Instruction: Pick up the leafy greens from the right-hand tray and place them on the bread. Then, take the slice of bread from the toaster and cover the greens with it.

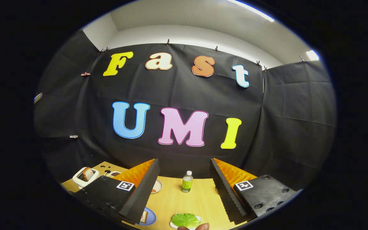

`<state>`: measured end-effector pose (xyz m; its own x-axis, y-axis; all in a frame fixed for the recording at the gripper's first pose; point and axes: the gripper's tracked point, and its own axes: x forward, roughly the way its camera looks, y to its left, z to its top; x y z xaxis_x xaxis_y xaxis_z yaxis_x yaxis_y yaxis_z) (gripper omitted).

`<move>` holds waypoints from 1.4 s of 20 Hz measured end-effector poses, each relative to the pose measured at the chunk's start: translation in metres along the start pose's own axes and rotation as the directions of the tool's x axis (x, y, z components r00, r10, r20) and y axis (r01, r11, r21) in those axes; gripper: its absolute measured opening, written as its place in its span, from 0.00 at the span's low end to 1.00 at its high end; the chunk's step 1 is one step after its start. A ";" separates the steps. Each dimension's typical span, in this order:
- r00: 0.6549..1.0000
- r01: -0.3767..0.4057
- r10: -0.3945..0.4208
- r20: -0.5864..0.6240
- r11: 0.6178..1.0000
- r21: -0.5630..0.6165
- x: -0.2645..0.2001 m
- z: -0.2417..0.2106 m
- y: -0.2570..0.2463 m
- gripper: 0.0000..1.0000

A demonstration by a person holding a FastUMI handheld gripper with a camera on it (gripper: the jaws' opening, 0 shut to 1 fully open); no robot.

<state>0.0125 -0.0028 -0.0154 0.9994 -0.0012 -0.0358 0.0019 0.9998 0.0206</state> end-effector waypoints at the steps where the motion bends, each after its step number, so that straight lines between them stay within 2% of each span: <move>1: 1.000 -0.002 0.002 -0.004 1.000 0.000 0.000 -0.002 -0.001 0.98; 6: 0.999 -0.018 0.018 -0.043 1.000 0.009 0.000 -0.023 -0.005 0.98; 8: 0.995 -0.061 0.060 -0.077 0.998 -0.003 0.002 -0.041 -0.002 0.98; 12: 0.974 -0.133 0.127 -0.187 0.991 -0.020 0.005 -0.094 -0.007 0.98; 16: 0.935 -0.181 0.156 -0.319 0.982 -0.049 0.003 -0.162 -0.016 0.98; 20: 0.873 -0.257 0.211 -0.439 0.965 -0.045 -0.002 -0.229 -0.016 0.98; 25: 0.745 -0.348 0.278 -0.606 0.938 0.001 -0.007 -0.324 -0.012 0.95; 28: 0.690 -0.381 0.304 -0.657 0.924 0.028 -0.005 -0.364 -0.007 0.89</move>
<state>-0.0053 -0.0026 -0.3790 0.6665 0.3168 -0.6749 -0.3781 0.9238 0.0602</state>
